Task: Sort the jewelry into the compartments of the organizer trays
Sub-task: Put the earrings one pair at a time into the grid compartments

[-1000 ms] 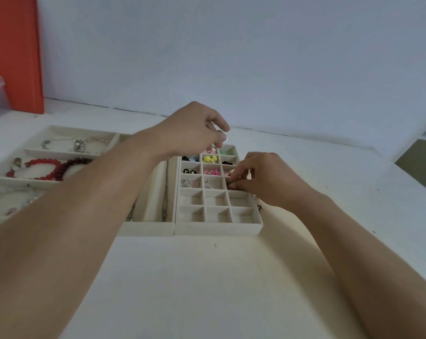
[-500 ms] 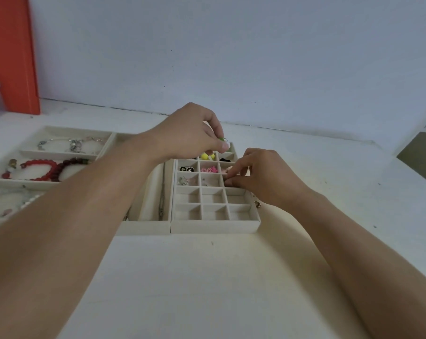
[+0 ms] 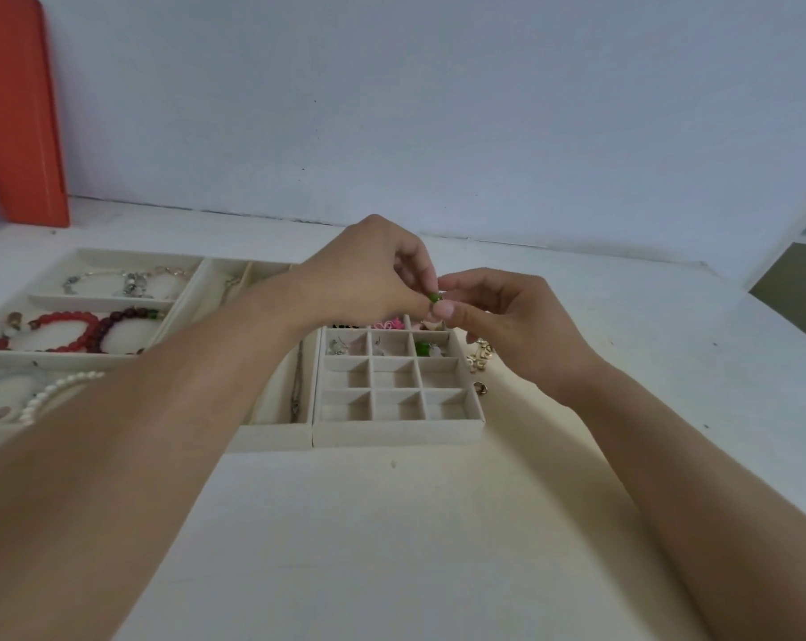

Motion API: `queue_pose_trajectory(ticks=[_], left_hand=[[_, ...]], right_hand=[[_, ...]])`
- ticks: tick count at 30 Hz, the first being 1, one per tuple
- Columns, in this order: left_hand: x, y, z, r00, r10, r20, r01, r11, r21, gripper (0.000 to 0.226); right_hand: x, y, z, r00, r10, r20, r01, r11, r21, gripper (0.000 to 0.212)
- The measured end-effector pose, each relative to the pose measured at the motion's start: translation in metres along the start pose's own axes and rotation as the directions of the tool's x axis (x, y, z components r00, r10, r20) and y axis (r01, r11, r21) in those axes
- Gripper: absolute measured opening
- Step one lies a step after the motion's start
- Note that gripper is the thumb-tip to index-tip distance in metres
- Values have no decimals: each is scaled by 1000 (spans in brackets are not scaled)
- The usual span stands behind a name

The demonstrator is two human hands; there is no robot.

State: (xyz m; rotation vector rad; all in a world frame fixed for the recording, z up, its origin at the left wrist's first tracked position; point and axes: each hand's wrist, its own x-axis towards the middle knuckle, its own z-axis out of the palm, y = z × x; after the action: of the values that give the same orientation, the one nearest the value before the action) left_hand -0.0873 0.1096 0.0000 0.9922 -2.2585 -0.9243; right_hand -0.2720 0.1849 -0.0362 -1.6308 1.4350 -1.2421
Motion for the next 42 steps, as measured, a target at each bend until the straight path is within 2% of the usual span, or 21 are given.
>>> queue_pose_trajectory(ticks=[4, 9, 13, 15, 18, 25, 30, 33, 42], left_hand=[[1, 0, 3, 1000, 17, 18, -17, 1000, 14, 20], [1, -1, 2, 1000, -6, 19, 5, 1000, 9, 19], [1, -3, 3, 999, -19, 46, 18, 1000, 19, 18], [0, -4, 5, 997, -34, 74, 32, 999, 27, 19], [0, -6, 6, 993, -56, 108, 52, 998, 39, 23], [3, -9, 0, 999, -38, 26, 36, 998, 50, 23], [3, -9, 0, 998, -47, 45, 45, 997, 64, 21], [3, -10, 0, 998, -51, 41, 49, 997, 60, 20], [4, -12, 0, 997, -64, 32, 62, 996, 71, 19]], right_hand=[[-1, 2, -3, 999, 44, 0, -44, 998, 38, 19], [1, 6, -5, 999, 14, -34, -14, 1000, -4, 9], [1, 8, -6, 999, 31, -9, -31, 999, -15, 5], [2, 9, -6, 999, 21, 26, -19, 997, -71, 4], [3, 11, -8, 998, -18, 63, 33, 968, -250, 2], [4, 11, -9, 993, -46, 108, 91, 882, -463, 4], [7, 16, -2, 981, -64, 183, 156, 820, -550, 12], [9, 18, 1, 978, -86, 192, 187, 776, -602, 3], [11, 21, 1, 973, -89, 213, 206, 747, -632, 5]])
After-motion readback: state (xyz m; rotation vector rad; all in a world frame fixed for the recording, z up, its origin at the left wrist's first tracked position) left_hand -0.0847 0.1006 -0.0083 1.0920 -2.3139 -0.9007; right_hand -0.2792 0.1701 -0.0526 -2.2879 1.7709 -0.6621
